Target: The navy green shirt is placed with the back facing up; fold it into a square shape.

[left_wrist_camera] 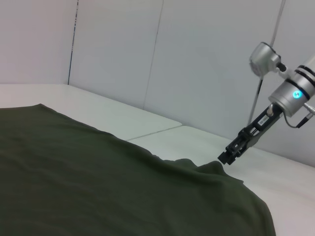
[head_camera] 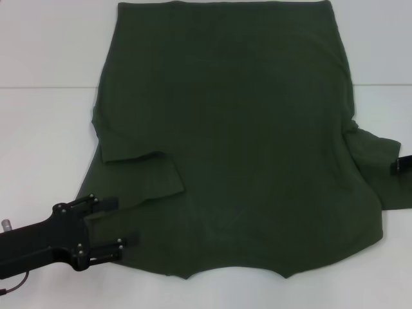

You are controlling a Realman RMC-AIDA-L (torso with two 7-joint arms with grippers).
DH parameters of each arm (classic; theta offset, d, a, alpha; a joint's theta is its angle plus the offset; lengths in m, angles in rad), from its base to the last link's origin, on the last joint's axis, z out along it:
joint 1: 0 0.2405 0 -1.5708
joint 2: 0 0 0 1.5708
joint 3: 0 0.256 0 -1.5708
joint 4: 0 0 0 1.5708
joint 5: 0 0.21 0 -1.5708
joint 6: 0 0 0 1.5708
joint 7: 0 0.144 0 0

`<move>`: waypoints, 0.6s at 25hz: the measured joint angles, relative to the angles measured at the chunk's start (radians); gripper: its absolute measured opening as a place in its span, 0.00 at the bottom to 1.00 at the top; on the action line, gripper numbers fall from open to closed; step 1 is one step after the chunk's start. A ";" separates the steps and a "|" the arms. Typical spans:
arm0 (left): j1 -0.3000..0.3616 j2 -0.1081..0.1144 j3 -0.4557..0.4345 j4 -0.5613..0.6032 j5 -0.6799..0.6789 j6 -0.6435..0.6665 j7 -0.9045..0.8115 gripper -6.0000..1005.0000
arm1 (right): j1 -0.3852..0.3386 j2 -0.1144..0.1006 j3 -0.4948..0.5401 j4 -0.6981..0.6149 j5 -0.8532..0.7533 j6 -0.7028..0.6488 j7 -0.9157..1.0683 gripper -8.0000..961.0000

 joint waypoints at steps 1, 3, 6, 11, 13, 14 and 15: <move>0.001 0.000 -0.001 0.000 -0.002 0.000 0.000 0.86 | 0.002 -0.001 -0.013 0.011 0.000 0.017 -0.001 0.86; 0.003 -0.001 -0.003 0.000 -0.008 0.001 0.002 0.86 | 0.003 -0.001 -0.028 0.018 -0.001 0.036 -0.003 0.85; 0.004 -0.002 -0.005 -0.004 -0.010 0.002 0.004 0.86 | 0.004 -0.001 -0.038 0.031 -0.001 0.063 -0.009 0.84; 0.004 -0.003 -0.011 -0.007 -0.011 0.003 0.004 0.86 | 0.012 -0.002 -0.053 0.070 -0.001 0.106 -0.022 0.82; 0.004 -0.003 -0.014 -0.007 -0.012 0.003 0.004 0.86 | 0.017 -0.002 -0.062 0.086 -0.002 0.124 -0.029 0.82; 0.004 -0.003 -0.014 -0.007 -0.012 0.003 0.004 0.86 | 0.020 -0.002 -0.066 0.091 -0.002 0.130 -0.033 0.81; 0.004 -0.003 -0.015 -0.007 -0.012 0.002 0.004 0.86 | 0.021 -0.001 -0.073 0.092 -0.002 0.134 -0.036 0.81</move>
